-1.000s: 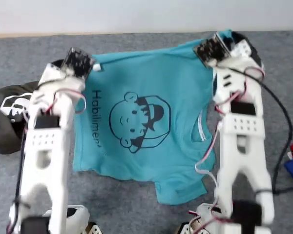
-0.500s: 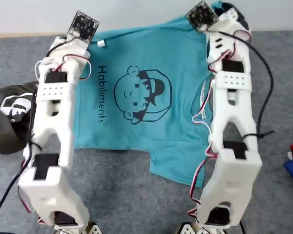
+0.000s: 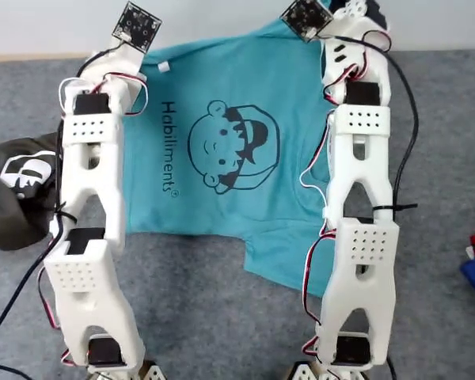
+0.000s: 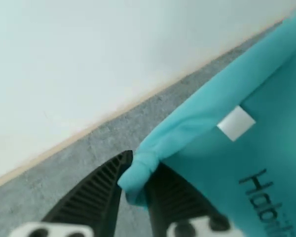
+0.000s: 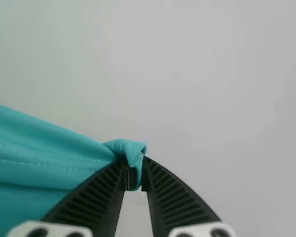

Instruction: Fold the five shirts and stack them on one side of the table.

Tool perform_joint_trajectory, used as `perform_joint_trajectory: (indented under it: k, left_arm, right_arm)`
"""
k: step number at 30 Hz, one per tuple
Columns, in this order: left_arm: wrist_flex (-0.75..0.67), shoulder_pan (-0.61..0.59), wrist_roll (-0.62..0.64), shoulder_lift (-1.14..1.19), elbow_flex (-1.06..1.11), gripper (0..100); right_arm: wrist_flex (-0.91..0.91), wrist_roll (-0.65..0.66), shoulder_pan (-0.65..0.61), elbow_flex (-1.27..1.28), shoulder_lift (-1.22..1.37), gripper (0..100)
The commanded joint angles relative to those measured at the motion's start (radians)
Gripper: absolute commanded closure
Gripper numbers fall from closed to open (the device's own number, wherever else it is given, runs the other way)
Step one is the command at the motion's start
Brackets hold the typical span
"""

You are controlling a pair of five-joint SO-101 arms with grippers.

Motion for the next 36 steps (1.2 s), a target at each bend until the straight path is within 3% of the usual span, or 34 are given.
perform_joint_trajectory:
  k: [1, 9, 15, 21, 30, 36]
  left_arm:
    - [0.083, -0.006, 0.009, -0.02, -0.067, 100]
    - [0.354, -0.008, -0.009, -0.021, -0.119, 100]
    - [0.592, -0.005, -0.173, -0.02, -0.13, 100]
    - [0.738, -0.014, -0.311, -0.02, -0.13, 100]
    - [0.766, -0.057, -0.394, -0.014, -0.127, 100]
    - [0.825, -0.06, -0.485, -0.012, -0.128, 100]
  right_arm:
    - [0.13, 0.009, 0.001, -0.138, -0.021, 98.7]
    - [0.684, 0.009, -0.004, -0.345, -0.015, 98.7]
    - [1.087, 0.011, 0.001, -0.46, -0.018, 98.7]
    - [1.419, 0.009, -0.005, -0.528, -0.041, 98.7]
    - [1.435, 0.003, 0.022, -0.479, -0.166, 98.7]
    - [1.434, 0.002, 0.021, -0.1, -0.415, 98.7]
